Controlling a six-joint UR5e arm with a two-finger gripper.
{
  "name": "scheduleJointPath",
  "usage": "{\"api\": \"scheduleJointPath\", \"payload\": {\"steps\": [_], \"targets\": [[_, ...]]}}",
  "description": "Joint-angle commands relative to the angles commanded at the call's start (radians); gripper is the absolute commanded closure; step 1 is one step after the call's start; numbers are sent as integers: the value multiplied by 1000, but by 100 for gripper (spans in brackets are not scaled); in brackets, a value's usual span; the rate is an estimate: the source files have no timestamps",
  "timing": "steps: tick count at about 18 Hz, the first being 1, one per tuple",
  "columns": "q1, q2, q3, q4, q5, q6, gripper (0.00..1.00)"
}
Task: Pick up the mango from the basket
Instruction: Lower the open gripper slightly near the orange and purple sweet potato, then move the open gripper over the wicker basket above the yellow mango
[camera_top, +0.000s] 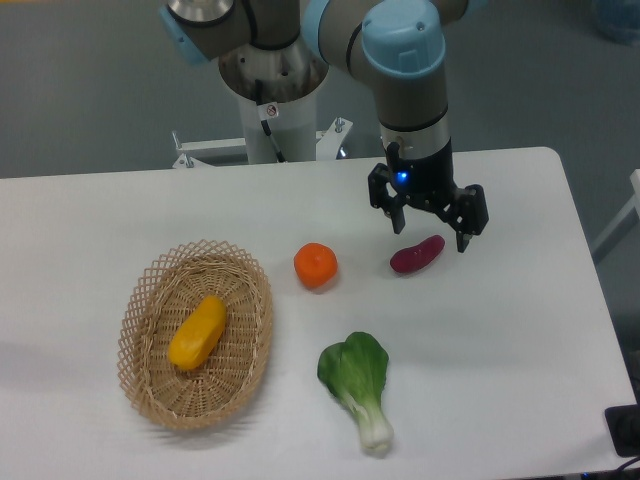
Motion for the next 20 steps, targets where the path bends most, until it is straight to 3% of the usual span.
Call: {"api": "scheduleJointPath", "payload": {"steps": [6, 10, 12, 14, 20], "targets": [[-6, 5, -32, 32, -47, -14, 0], [-11, 37, -115, 130, -150, -191, 0], [-23, 49, -124, 137, -153, -292, 0], [-63, 41, -124, 140, -152, -409, 0], [-233, -21, -121, 137, -156, -546, 0]]}}
